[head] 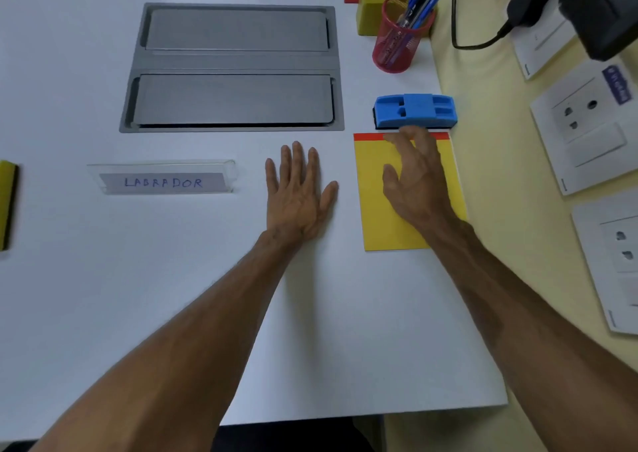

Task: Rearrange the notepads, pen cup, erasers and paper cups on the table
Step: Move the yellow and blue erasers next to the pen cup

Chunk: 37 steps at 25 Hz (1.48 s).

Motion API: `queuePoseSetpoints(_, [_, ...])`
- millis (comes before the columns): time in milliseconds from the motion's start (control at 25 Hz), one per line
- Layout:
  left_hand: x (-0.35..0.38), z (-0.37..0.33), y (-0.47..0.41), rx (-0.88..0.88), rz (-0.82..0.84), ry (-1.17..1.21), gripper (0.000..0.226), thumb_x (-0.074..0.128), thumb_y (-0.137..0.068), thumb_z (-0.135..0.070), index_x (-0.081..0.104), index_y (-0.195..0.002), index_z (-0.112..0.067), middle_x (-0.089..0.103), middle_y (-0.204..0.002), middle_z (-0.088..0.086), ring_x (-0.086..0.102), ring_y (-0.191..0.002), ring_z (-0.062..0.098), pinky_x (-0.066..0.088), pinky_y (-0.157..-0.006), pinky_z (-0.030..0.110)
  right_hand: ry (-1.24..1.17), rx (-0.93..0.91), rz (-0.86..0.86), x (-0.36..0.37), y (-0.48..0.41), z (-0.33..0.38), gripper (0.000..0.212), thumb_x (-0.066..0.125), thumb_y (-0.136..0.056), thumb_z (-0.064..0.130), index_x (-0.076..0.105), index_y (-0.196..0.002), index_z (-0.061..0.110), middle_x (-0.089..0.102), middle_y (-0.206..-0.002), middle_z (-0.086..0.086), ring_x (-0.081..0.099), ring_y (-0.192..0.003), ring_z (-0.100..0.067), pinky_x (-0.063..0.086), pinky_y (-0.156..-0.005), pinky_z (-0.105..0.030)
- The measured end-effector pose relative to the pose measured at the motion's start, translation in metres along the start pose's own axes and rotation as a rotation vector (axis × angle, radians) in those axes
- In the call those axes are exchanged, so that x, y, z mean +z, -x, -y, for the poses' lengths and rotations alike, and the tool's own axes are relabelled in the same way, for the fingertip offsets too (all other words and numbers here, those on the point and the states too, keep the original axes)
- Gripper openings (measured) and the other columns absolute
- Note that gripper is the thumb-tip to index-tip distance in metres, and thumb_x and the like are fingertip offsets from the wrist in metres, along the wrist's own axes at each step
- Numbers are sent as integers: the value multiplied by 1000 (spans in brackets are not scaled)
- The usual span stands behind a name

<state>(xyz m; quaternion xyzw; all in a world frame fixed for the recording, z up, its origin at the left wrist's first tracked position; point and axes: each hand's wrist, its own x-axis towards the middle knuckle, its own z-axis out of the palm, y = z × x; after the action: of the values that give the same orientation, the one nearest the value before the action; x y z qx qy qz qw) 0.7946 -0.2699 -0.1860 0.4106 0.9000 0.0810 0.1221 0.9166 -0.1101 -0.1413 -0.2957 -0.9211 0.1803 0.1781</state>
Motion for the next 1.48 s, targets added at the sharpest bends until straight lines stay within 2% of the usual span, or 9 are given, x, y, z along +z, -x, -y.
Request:
queuePoseSetpoints(160, [-38, 18, 28, 71, -190, 177, 67, 30, -103, -49, 24, -157, -10, 4, -167, 10, -3, -154, 24, 3, -125, 42, -50, -26, 11, 8, 36, 53, 38, 60, -84, 6, 62, -122, 9, 54, -129, -12, 50, -118, -28, 45, -98, -45])
queuePoseSetpoints(360, [-80, 102, 80, -37, -418, 266, 55, 47, -100, -39, 46, -145, -7, 25, -163, 13, 17, -152, 27, 16, -120, 41, -150, -219, 124, 56, 67, 157, 38, 54, -82, 2, 66, -118, 7, 57, -127, -14, 52, -118, -28, 42, -99, -39])
queuePoseSetpoints(520, [-107, 198, 125, -300, -618, 255, 47, 55, -95, -34, 55, -132, -7, 45, -150, 14, 36, -142, 30, 33, -114, 42, -231, -425, 195, 114, 85, 244, 35, 59, -80, -5, 69, -113, 1, 62, -125, -18, 58, -118, -31, 46, -95, -39])
queuePoseSetpoints(600, [-113, 244, 147, -460, -692, 239, 47, 58, -92, -34, 55, -129, -6, 49, -142, 15, 42, -136, 30, 36, -111, 41, -254, -484, 243, 143, 88, 280, 34, 60, -83, -3, 68, -115, -1, 61, -129, -20, 57, -123, -34, 47, -101, -43])
queuePoseSetpoints(760, [-109, 305, 170, -660, -612, 212, 65, 62, -86, -39, 43, -136, -4, 44, -144, 14, 37, -136, 32, 37, -107, 47, -80, -662, 392, 185, 83, 327, 50, 51, -98, 23, 46, -144, 4, 36, -156, -18, 29, -147, -33, 23, -121, -48])
queuePoseSetpoints(840, [-104, 326, 173, -737, -581, 251, 75, 65, -83, -41, 37, -142, -5, 39, -149, 14, 33, -140, 32, 35, -109, 49, 54, -711, 472, 198, 79, 341, 60, 38, -103, 39, 26, -155, 14, 14, -164, -13, 7, -153, -29, 8, -123, -49])
queuePoseSetpoints(920, [-98, 338, 171, -768, -548, 281, 83, 68, -82, -42, 32, -146, -5, 37, -152, 14, 33, -141, 32, 34, -111, 49, 120, -690, 506, 209, 78, 347, 63, 28, -104, 49, 13, -158, 21, 3, -166, -8, -4, -153, -26, 2, -123, -51])
queuePoseSetpoints(1120, [-91, 352, 162, -798, -506, 294, 81, 68, -85, -43, 31, -147, -6, 45, -143, 13, 43, -129, 33, 34, -104, 46, 241, -649, 446, 224, 85, 347, 63, 14, -103, 55, 10, -158, 24, 3, -167, -6, -3, -154, -24, 4, -122, -51])
queuePoseSetpoints(1480, [-98, 362, 155, -863, -617, 400, 53, 66, -85, -32, 53, -128, -6, 54, -123, 13, 47, -116, 30, 40, -95, 39, 207, -660, 400, 226, 84, 346, 63, 20, -104, 55, 15, -158, 24, 9, -166, -6, 0, -154, -23, 7, -122, -51])
